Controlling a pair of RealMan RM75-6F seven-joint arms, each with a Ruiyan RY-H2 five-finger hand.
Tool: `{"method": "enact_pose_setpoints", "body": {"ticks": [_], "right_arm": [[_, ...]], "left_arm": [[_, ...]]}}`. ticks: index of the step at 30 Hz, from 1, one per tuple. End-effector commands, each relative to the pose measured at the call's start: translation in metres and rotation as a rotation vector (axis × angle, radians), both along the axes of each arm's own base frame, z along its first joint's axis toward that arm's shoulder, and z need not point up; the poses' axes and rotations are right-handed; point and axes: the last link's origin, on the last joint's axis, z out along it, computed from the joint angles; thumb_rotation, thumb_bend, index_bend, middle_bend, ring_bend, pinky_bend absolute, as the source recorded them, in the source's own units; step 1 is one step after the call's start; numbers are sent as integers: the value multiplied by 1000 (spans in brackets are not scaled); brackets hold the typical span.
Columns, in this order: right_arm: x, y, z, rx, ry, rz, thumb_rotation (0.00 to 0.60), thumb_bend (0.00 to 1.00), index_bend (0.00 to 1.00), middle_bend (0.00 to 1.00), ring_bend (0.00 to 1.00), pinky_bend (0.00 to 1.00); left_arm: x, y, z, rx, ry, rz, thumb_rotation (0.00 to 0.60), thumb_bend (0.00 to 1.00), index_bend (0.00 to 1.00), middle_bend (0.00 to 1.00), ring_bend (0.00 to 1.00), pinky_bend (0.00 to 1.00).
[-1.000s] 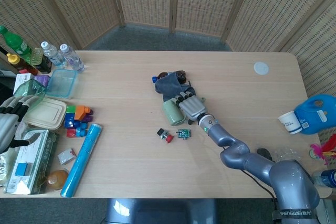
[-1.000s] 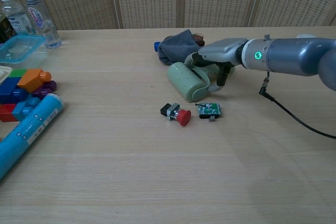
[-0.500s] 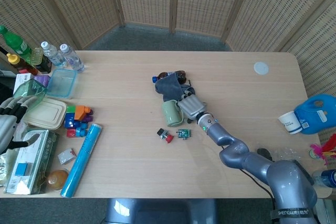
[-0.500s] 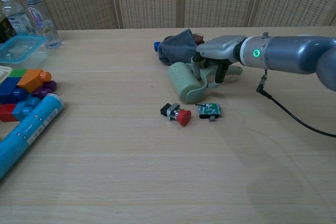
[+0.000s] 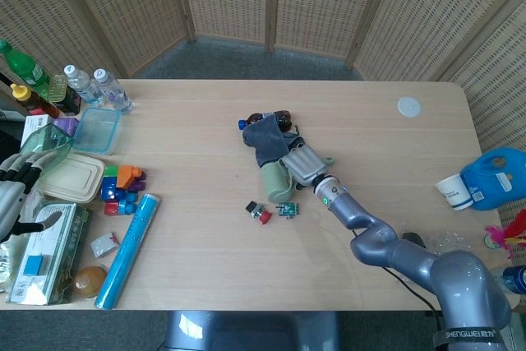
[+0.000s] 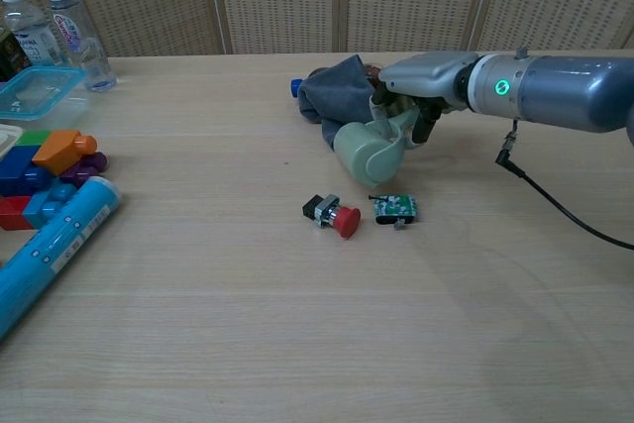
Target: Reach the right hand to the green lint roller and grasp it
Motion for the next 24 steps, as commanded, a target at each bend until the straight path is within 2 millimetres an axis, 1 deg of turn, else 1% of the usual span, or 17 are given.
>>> {"method": "enact_pose_setpoints", "body": {"ticks": [1,5,8,14,18,21,24], "right_arm": [[2,1,15,-28,-18,19,600,386,508,546,394,314],[8,3,38,-70,-60,37,600,386,509,547,398,324],[14,5,60,-112,-104,44,600,385,516,552,408,338],[25,11,107,-198,-188,56,600,386,516,553,410,338],[36,16,141,-259,-250,67,600,386,516,554,411,338],[42,18,162,-300,-273,79,600,386,516,553,411,338],[47,19,178,-332,-287,87,600,385,515,553,410,338]], "left_arm": [[0,0,0,1,-2,-1,600,284,0,0,0,0],[-1,-1,1,4,-5,-2,600,285,0,0,0,0],[-1,-1,0,3,-9,-4,600,284,0,0,0,0],[0,-3,0,7,-16,-10,600,281,0,0,0,0],[0,-5,1,13,-19,-15,600,282,0,0,0,0],[1,-7,2,14,-19,-19,600,281,0,0,0,0],[0,-10,2,15,-21,-18,600,281,0,0,0,0]]}}
